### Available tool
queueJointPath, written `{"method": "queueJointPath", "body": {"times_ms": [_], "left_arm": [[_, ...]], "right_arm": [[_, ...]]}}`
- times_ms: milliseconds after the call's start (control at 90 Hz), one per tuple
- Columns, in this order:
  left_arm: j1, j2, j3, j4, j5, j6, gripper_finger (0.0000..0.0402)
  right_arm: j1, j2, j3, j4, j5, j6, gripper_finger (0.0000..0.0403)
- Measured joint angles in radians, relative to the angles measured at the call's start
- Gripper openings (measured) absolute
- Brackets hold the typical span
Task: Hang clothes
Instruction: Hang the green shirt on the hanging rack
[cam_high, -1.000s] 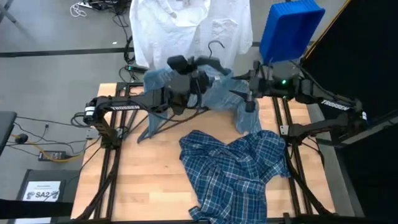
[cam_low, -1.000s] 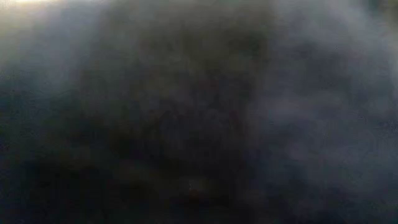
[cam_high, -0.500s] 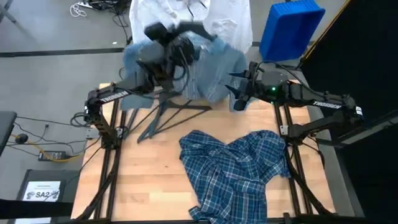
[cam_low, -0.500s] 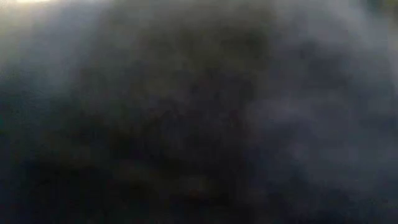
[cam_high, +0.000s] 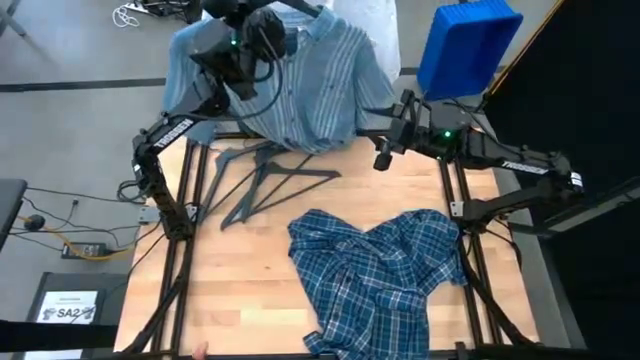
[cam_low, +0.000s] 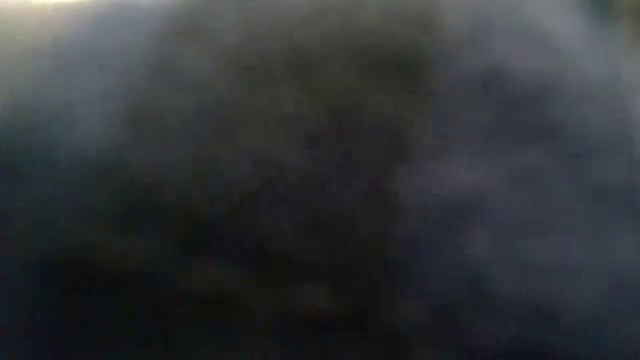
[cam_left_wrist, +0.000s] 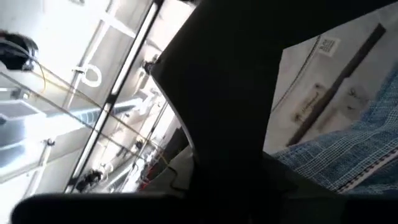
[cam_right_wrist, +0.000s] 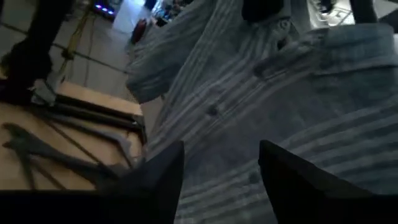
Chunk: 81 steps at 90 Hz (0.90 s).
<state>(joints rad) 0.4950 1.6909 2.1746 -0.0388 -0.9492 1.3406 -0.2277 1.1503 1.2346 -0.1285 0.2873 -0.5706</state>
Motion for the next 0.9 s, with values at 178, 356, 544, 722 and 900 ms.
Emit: {"method": "queueJointPath", "body": {"times_ms": [178, 356, 544, 722, 900], "left_arm": [[0.042, 0.000, 0.000, -0.044, 0.088, -0.085, 0.0070], [0.039, 0.000, 0.000, -0.059, 0.150, -0.061, 0.0070], [0.048, 0.000, 0.000, -0.070, 0.184, -0.074, 0.0070], [0.045, 0.000, 0.000, -0.147, 0.242, -0.128, 0.0070], [0.040, 0.000, 0.000, -0.227, 0.304, -0.242, 0.0070]], "right_arm": [[-0.098, 0.033, 0.000, 0.036, -0.027, 0.073, 0.0181], [-0.371, 0.036, 0.000, 0.164, -0.376, 0.359, 0.0190], [-0.606, 0.096, 0.000, 0.456, -0.656, 0.588, 0.0194], [-0.706, 0.192, 0.026, 0.581, -0.846, 0.755, 0.0203], [-0.708, 0.271, 0.058, 0.586, -0.897, 0.791, 0.0215]]}}
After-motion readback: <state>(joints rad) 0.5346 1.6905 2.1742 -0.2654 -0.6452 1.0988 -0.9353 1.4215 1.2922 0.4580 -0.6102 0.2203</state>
